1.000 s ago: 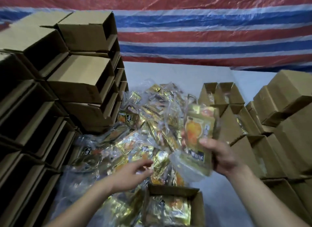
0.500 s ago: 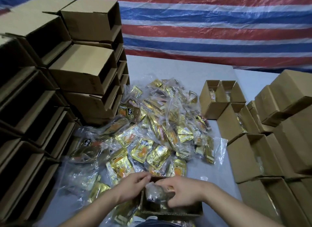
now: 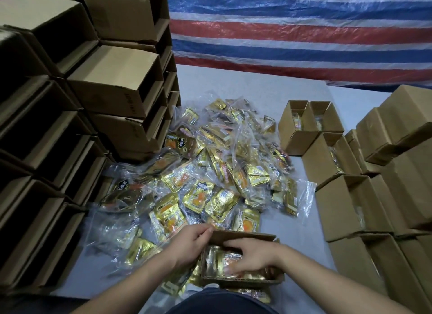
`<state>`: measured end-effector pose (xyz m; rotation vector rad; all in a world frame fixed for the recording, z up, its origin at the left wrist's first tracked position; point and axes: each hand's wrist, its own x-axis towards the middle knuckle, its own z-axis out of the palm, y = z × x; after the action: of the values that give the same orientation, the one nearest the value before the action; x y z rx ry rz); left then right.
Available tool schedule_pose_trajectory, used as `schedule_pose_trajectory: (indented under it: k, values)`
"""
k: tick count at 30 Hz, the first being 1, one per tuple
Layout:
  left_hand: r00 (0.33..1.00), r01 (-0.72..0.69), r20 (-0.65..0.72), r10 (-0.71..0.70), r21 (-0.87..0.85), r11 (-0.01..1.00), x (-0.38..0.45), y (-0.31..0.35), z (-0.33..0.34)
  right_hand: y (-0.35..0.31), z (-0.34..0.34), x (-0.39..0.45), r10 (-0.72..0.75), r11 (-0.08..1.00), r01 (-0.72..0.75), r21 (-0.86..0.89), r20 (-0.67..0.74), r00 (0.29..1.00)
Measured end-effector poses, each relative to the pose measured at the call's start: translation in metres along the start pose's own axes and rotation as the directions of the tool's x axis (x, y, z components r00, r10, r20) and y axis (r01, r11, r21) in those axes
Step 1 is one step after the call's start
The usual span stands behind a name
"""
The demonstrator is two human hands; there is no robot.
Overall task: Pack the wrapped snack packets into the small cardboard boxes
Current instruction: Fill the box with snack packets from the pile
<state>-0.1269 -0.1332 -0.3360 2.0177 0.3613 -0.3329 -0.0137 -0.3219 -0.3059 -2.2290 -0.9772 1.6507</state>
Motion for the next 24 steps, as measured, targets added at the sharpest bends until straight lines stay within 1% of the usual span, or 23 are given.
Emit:
schedule_pose_trajectory:
  k: [2, 3, 4, 5, 7, 8, 11, 13, 15, 17, 18, 19, 22, 24]
  values:
    - [1.0, 0.0, -0.004, 0.0, -0.004, 1.0, -0.001, 0.0, 0.003, 0.003, -0.003, -0.008, -0.02, 0.999, 0.018, -0.035, -0.08, 0.997]
    - [1.0, 0.001, -0.008, -0.001, -0.01, 1.0, -0.001, 0.0, 0.003, 0.002, -0.003, -0.008, -0.008, 1.0, 0.006, -0.023, -0.096, 0.995]
    - [1.0, -0.001, -0.011, 0.001, -0.014, 1.0, -0.001, 0.0, 0.003, 0.0, -0.002, -0.006, 0.03, 0.999, -0.032, -0.03, -0.07, 0.997]
    - [1.0, -0.005, -0.012, 0.005, -0.013, 1.0, -0.001, 0.0, 0.002, -0.003, 0.002, -0.001, 0.077, 0.994, -0.077, -0.083, -0.004, 0.997]
    - [1.0, -0.02, -0.005, 0.02, 0.014, 1.0, -0.001, 0.001, 0.001, -0.006, 0.015, 0.014, 0.202, 0.964, -0.17, -0.204, 0.145, 0.969]
    - [1.0, -0.028, -0.002, 0.028, 0.029, 0.999, -0.001, 0.002, 0.002, -0.008, 0.02, 0.02, 0.244, 0.952, -0.2, -0.23, 0.183, 0.952]
    - [0.999, -0.018, -0.036, 0.018, 0.012, 1.0, -0.001, 0.004, 0.003, -0.01, 0.021, 0.026, 0.259, 0.961, -0.23, -0.15, 0.211, 0.943]
    - [0.999, 0.002, -0.051, -0.002, 0.006, 1.0, -0.001, 0.002, 0.003, -0.007, 0.018, 0.018, 0.24, 0.968, -0.223, -0.12, 0.154, 0.959]
    - [0.999, 0.002, -0.04, -0.002, 0.009, 1.0, -0.001, 0.0, 0.003, -0.004, 0.014, 0.008, 0.185, 0.981, -0.179, -0.078, 0.075, 0.98]
    - [0.999, -0.005, -0.032, 0.005, 0.003, 1.0, -0.002, 0.0, 0.003, -0.001, 0.013, 0.005, 0.104, 0.994, -0.103, 0.033, -0.039, 0.994]
    - [1.0, -0.005, -0.03, 0.005, -0.003, 1.0, -0.003, 0.0, 0.003, 0.0, 0.012, 0.003, 0.098, 0.993, -0.091, 0.074, -0.091, 0.991]
    - [1.0, -0.003, -0.031, 0.003, -0.003, 1.0, -0.003, 0.0, 0.003, -0.001, 0.012, 0.001, 0.102, 0.992, -0.093, 0.082, -0.118, 0.988]
    - [0.999, 0.015, -0.029, -0.014, 0.019, 1.0, -0.003, 0.001, 0.003, 0.0, 0.016, 0.003, 0.143, 0.99, -0.143, 0.012, -0.133, 0.981]
    - [0.999, 0.032, -0.029, -0.031, 0.019, 0.999, -0.003, 0.003, 0.003, 0.001, 0.018, 0.002, 0.141, 0.99, -0.142, 0.004, -0.156, 0.978]
